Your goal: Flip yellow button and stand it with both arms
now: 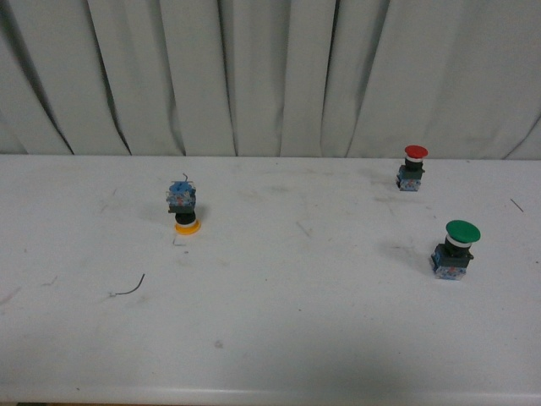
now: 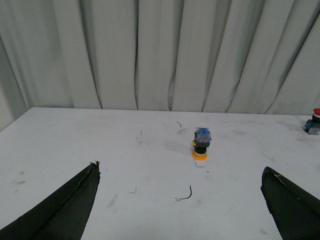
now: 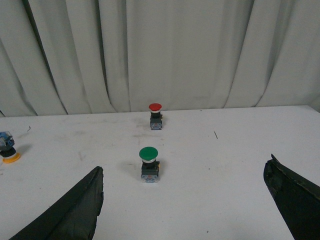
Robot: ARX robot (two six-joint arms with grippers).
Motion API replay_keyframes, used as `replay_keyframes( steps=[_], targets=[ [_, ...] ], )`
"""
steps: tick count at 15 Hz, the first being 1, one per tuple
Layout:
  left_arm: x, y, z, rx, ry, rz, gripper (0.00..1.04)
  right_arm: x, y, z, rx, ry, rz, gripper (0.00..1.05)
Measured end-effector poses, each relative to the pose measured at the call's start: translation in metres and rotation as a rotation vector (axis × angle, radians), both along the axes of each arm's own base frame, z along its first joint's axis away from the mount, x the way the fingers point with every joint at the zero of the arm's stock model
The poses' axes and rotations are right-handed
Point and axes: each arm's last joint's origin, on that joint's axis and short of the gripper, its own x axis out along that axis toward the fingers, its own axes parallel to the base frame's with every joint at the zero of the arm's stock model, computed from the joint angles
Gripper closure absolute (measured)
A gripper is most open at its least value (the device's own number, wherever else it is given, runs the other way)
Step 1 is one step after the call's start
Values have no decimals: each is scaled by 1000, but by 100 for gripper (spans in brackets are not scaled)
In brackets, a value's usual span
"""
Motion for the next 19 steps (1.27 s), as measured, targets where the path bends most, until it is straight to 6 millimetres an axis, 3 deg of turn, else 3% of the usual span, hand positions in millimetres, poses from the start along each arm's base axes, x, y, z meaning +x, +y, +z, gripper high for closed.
replay_keyframes(
  steps=[19],
  targets=[
    [0, 0, 0, 0, 0, 0, 7, 0, 0, 0, 0, 0, 0, 6]
  ],
)
